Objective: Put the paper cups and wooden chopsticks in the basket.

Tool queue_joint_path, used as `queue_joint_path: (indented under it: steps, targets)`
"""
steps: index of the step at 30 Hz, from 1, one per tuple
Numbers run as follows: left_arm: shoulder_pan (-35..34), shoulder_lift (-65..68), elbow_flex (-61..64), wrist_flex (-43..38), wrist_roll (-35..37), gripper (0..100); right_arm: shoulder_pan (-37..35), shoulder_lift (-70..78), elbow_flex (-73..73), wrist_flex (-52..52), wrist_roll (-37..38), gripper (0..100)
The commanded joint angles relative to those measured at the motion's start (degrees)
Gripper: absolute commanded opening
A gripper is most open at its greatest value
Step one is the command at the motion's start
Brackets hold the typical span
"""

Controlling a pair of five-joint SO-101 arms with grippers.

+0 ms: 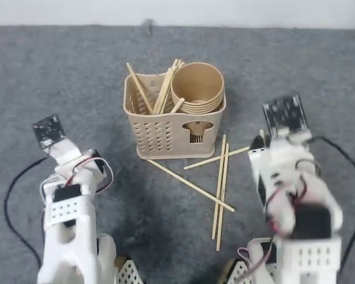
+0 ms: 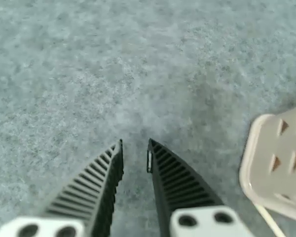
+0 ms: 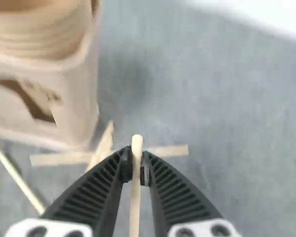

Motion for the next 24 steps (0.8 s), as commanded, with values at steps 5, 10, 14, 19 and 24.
queue_joint_path:
  steps: [5, 10, 14, 19, 24]
  targets:
    - [4.57, -18.29, 5.58, 6.86, -5.8, 8, -4.7, -17.27, 6.59, -15.6, -7.91, 0.8]
    - [6.59, -29.89, 8.31, 14.86, -7.74, 8, -7.25, -19.65, 6.42, -23.08, -13.01, 0.8]
    - [7.47, -36.66, 10.77, 16.88, -7.47, 8, -10.07, -19.74, 6.15, -30.99, -20.31, 0.8]
    - [7.47, -41.41, 12.79, 16.97, -7.3, 8, -14.81, -18.95, 1.41, -41.1, -29.45, 0.9]
    - [7.47, -41.67, 12.79, 17.05, -7.3, 8, -19.56, -11.56, -6.95, -49.71, -30.15, 0.8]
